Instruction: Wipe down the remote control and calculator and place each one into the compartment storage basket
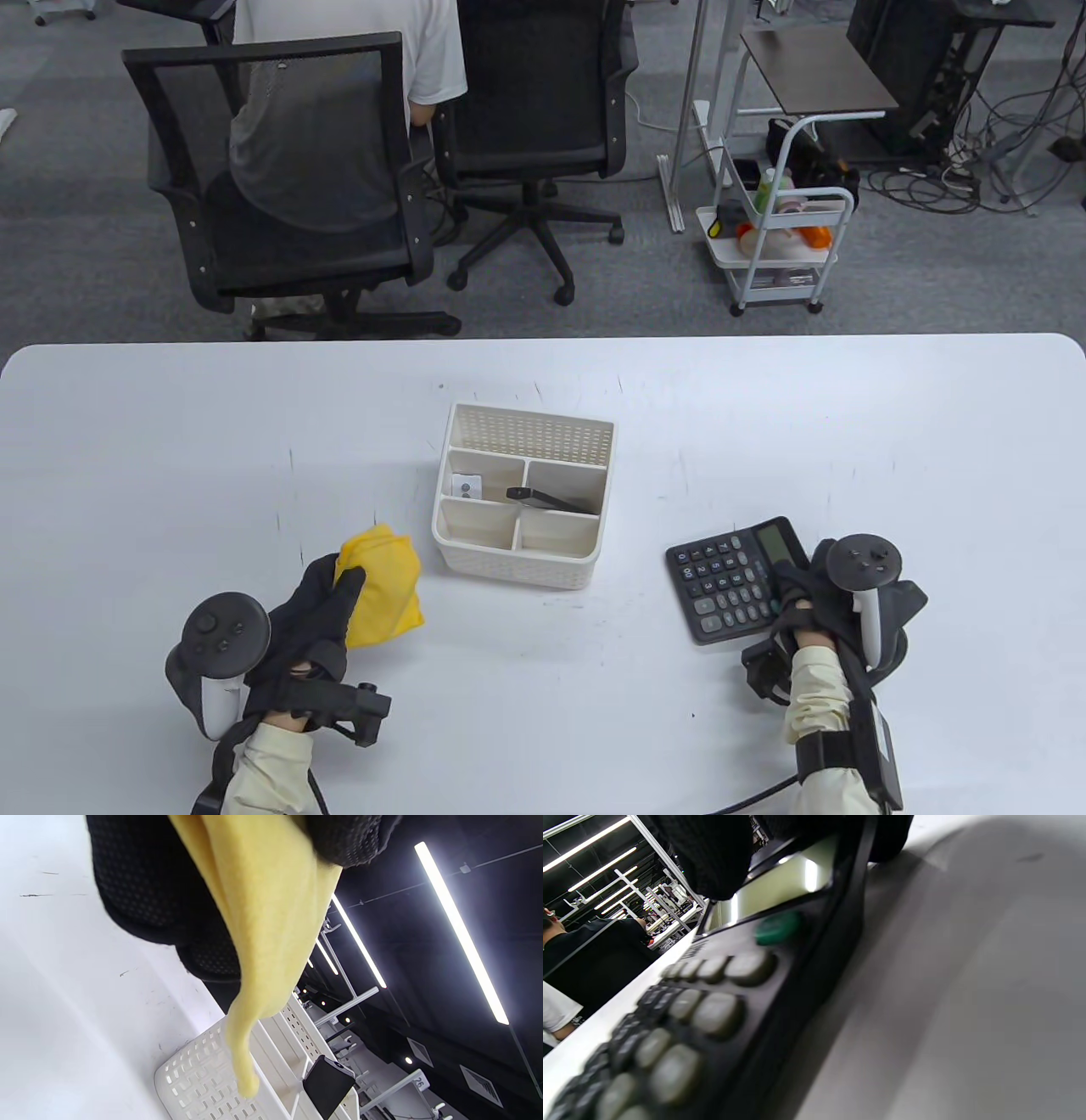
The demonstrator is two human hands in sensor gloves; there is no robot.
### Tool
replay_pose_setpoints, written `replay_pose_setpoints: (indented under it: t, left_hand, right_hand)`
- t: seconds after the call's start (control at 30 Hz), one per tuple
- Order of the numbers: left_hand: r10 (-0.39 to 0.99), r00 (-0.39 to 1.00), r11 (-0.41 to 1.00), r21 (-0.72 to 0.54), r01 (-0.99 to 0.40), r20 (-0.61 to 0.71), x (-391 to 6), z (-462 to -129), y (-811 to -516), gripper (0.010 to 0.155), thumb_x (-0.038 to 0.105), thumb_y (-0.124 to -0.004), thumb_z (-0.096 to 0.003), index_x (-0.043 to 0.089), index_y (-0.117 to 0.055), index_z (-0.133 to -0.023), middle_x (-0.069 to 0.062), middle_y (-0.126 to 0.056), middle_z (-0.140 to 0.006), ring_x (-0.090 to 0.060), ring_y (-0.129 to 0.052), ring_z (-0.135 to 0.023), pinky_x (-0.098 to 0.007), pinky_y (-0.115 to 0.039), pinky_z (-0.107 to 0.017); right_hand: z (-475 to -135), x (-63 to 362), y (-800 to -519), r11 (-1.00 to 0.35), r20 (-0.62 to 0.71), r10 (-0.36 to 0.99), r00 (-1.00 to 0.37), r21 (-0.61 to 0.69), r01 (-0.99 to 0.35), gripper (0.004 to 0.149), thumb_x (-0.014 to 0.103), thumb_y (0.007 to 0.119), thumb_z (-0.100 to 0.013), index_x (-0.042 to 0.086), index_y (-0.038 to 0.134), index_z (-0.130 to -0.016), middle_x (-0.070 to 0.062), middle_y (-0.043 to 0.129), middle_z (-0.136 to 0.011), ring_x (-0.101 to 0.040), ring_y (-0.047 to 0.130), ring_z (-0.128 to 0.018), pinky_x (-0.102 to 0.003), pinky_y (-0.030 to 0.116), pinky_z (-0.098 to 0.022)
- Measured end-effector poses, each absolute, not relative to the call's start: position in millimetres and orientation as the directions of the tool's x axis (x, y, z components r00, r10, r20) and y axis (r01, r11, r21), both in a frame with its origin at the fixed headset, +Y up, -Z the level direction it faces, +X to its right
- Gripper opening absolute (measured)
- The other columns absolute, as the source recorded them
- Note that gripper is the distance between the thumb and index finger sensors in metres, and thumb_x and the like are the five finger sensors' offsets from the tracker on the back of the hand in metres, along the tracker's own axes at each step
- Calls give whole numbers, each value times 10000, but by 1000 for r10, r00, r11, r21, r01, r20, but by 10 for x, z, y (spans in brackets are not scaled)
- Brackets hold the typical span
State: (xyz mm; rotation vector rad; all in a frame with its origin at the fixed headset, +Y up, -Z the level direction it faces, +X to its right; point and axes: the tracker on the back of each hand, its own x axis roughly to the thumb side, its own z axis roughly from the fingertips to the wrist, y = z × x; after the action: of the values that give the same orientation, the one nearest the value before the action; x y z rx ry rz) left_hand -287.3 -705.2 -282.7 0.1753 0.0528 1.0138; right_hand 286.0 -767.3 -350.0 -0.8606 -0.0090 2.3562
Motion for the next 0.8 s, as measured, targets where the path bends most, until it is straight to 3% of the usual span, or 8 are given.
replay_pose_setpoints:
  t: [0.17,0.4,0.5,0.7,0.77,0.8]
  left_hand:
    - [851,525,512,179,-840,29,-2873,-2830,-7071,381,368,-699,-552,261,-761,-913,-26,-1038,-758,-252,-1096,-630,-419,-923,-440]
    - [846,532,521,172,-836,25,-2856,-2828,-7071,380,368,-700,-552,261,-762,-911,-25,-1037,-760,-255,-1094,-635,-422,-922,-444]
    - [846,533,523,166,-836,25,-2848,-2827,-7073,379,367,-702,-551,261,-763,-910,-23,-1038,-759,-255,-1093,-638,-424,-921,-447]
    - [849,528,517,161,-841,35,-2837,-2820,-7063,380,368,-701,-552,261,-763,-911,-23,-1037,-762,-256,-1092,-642,-426,-921,-449]
    - [852,523,512,157,-845,38,-2836,-2822,-7064,379,368,-702,-551,261,-764,-910,-24,-1038,-762,-254,-1094,-640,-426,-921,-448]
    - [852,521,510,156,-846,40,-2835,-2823,-7064,379,368,-702,-552,261,-764,-910,-23,-1038,-762,-255,-1093,-641,-426,-921,-448]
  right_hand:
    - [-3578,2859,-7648,-820,-567,544,-619,-203,-535,619,240,845,-511,39,645,-1061,-172,849,-901,-401,716,-799,-652,471,-638]
    - [-3593,2845,-7597,-753,-599,576,-557,-123,-646,651,251,807,-520,-59,612,-1058,-170,807,-832,-397,718,-713,-681,501,-611]
    - [-3587,2812,-7530,-766,-603,557,-571,-107,-634,626,270,798,-523,-29,643,-1051,-162,797,-820,-390,713,-699,-682,498,-611]
    - [-3534,2705,-7446,-752,-591,596,-544,-173,-636,480,321,770,-530,48,769,-925,-123,779,-794,-411,708,-723,-685,505,-609]
    - [-3522,2668,-7434,-715,-563,646,-516,-209,-667,469,317,763,-535,37,757,-911,-151,752,-817,-448,715,-831,-664,572,-599]
    - [-3512,2643,-7420,-706,-553,660,-508,-225,-672,463,312,763,-533,44,757,-911,-151,762,-840,-445,793,-815,-632,662,-571]
